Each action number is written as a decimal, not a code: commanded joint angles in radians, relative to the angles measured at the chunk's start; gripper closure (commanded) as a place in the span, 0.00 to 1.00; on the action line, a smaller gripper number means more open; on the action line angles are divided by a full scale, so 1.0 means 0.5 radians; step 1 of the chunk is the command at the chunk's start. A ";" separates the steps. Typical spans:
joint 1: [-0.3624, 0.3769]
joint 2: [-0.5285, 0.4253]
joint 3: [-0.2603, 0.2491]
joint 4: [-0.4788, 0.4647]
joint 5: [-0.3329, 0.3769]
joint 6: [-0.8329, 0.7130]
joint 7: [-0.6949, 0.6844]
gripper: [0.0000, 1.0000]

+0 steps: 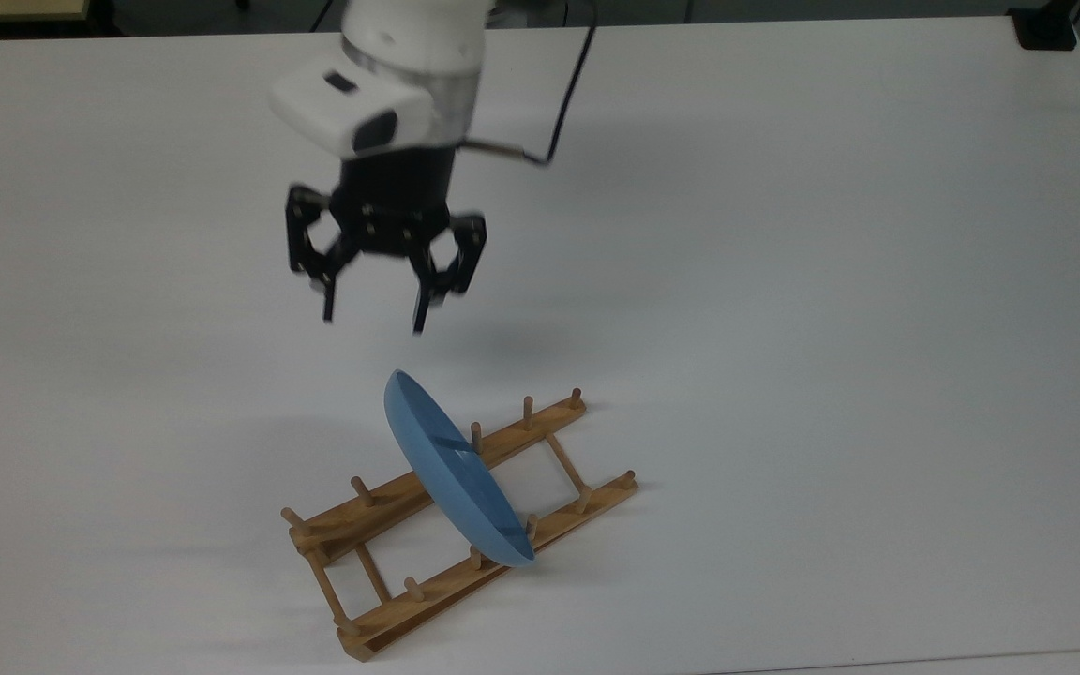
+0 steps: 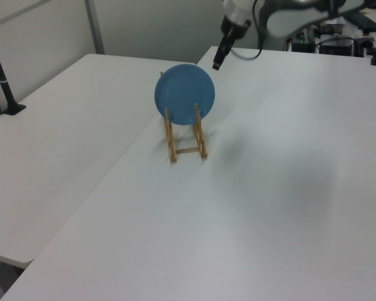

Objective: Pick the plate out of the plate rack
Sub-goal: 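Move the open gripper down toward the blue plate's rim in the rack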

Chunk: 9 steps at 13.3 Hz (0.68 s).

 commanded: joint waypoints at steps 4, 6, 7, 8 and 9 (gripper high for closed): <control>0.084 0.146 -0.014 0.046 -0.331 0.125 0.392 0.47; 0.087 0.167 -0.014 0.073 -0.343 0.128 0.392 0.53; 0.087 0.194 -0.017 0.089 -0.358 0.128 0.392 0.54; 0.084 0.213 -0.017 0.098 -0.367 0.128 0.392 0.54; 0.084 0.219 -0.020 0.116 -0.368 0.128 0.392 0.56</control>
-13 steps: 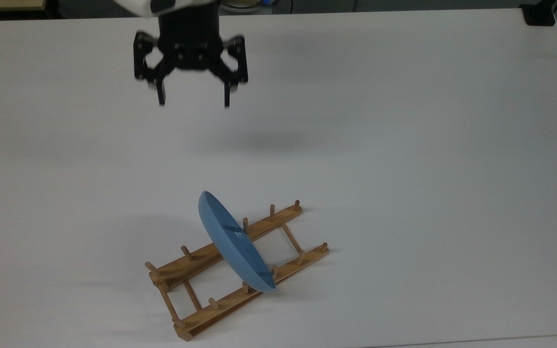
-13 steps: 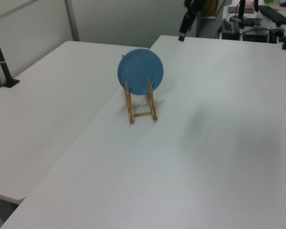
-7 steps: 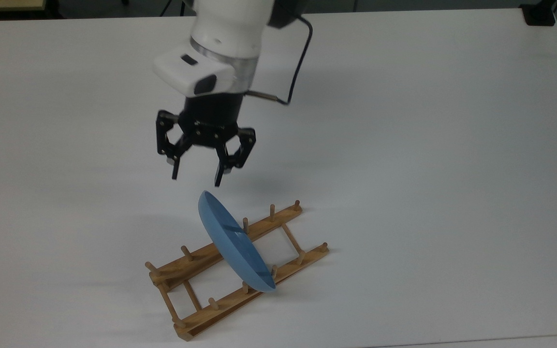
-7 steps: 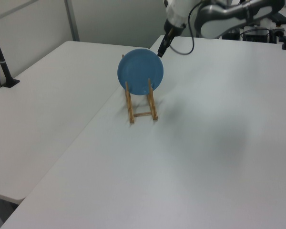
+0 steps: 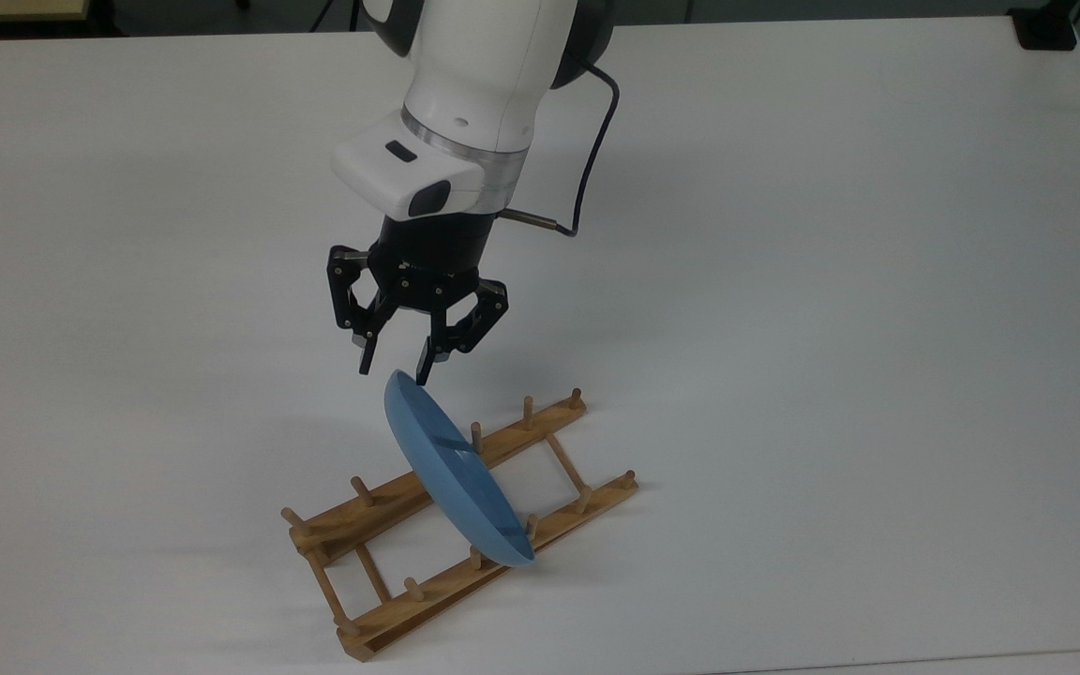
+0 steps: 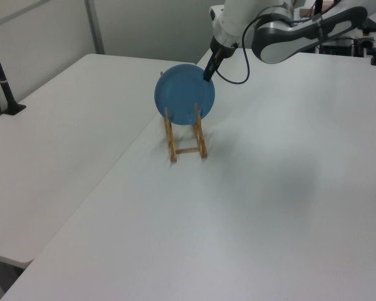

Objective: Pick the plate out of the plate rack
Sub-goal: 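Move the open gripper down toward the blue plate's rim in the rack, then close the gripper on the blue plate's rim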

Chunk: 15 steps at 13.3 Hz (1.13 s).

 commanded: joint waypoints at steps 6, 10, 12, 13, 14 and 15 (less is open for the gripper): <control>0.018 0.056 -0.027 0.071 -0.108 0.019 0.057 0.86; 0.014 0.053 -0.027 0.068 -0.151 0.019 0.054 0.95; 0.008 0.050 -0.030 0.065 -0.172 0.016 0.051 0.97; 0.002 0.044 -0.030 0.065 -0.179 0.016 0.045 0.97; -0.004 0.041 -0.033 0.065 -0.185 0.016 0.030 0.97; -0.025 0.035 -0.033 0.065 -0.209 0.016 -0.046 0.97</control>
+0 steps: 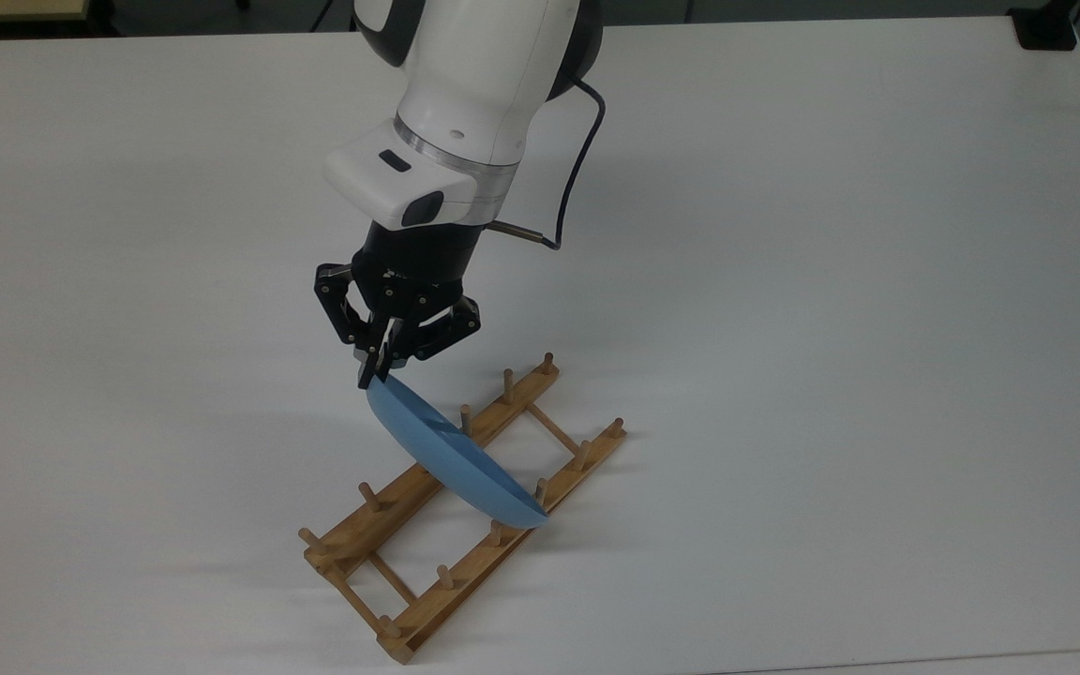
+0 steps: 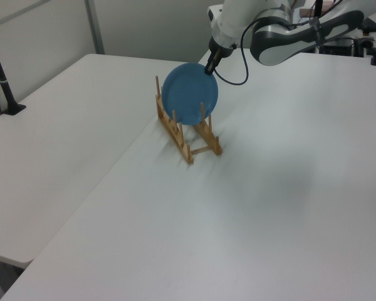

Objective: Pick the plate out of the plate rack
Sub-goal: 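Close the gripper on the blue plate's rim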

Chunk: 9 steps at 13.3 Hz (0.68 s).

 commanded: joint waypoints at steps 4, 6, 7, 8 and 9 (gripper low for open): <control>-0.008 -0.015 -0.016 0.014 -0.045 0.001 -0.093 0.97; -0.005 -0.058 -0.016 0.014 -0.035 -0.011 -0.063 0.98; -0.005 -0.089 -0.016 0.014 -0.032 -0.014 -0.041 0.98; -0.005 -0.116 -0.016 0.014 -0.026 -0.014 -0.032 0.99; -0.002 -0.144 -0.016 0.011 -0.023 -0.017 -0.029 0.99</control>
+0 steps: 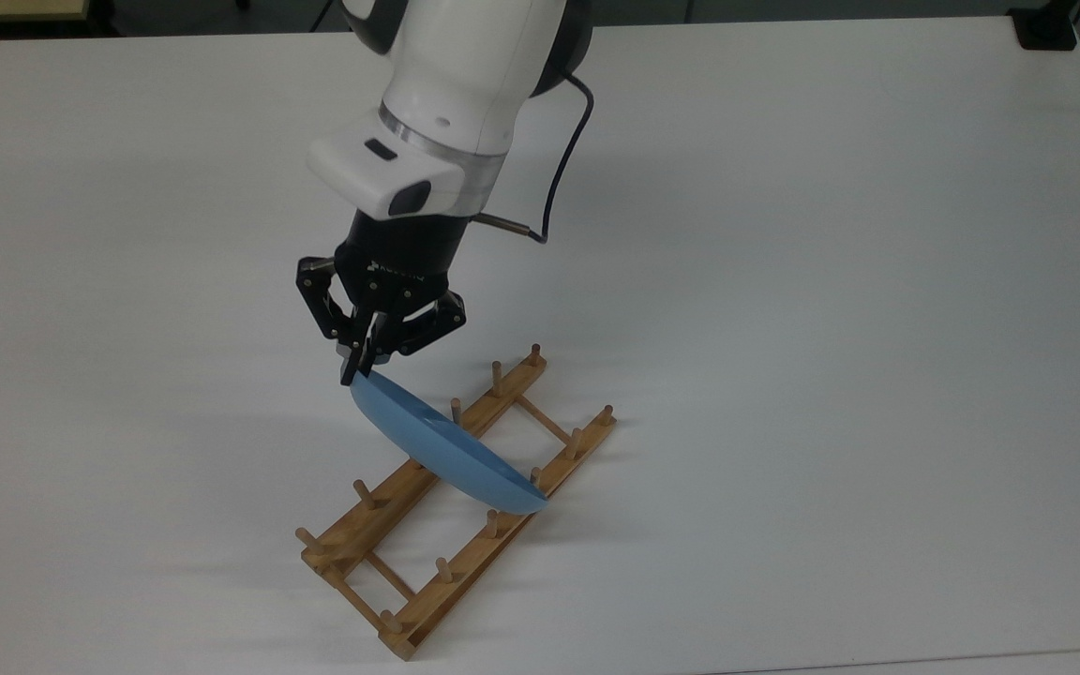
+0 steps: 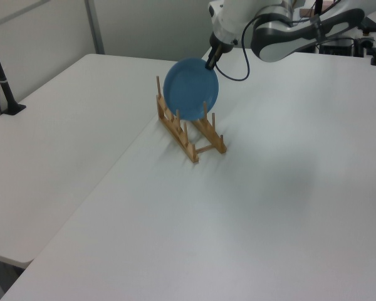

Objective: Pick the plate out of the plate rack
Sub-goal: 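Close the gripper on the blue plate's rim, then lift the blue plate up and out of the wooden rack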

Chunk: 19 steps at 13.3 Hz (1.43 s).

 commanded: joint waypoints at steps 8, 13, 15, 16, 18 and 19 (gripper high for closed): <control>0.002 -0.301 -0.017 -0.029 0.322 -0.109 0.035 1.00; -0.062 -0.317 -0.020 -0.032 1.125 -0.629 -0.601 0.99; -0.105 -0.320 -0.023 -0.035 1.295 -0.964 -0.991 0.99; -0.127 -0.314 -0.023 -0.038 1.320 -1.138 -1.199 0.99; -0.130 -0.304 -0.029 -0.102 1.308 -1.366 -1.535 0.99; -0.127 -0.292 -0.029 -0.157 1.289 -1.431 -1.657 0.99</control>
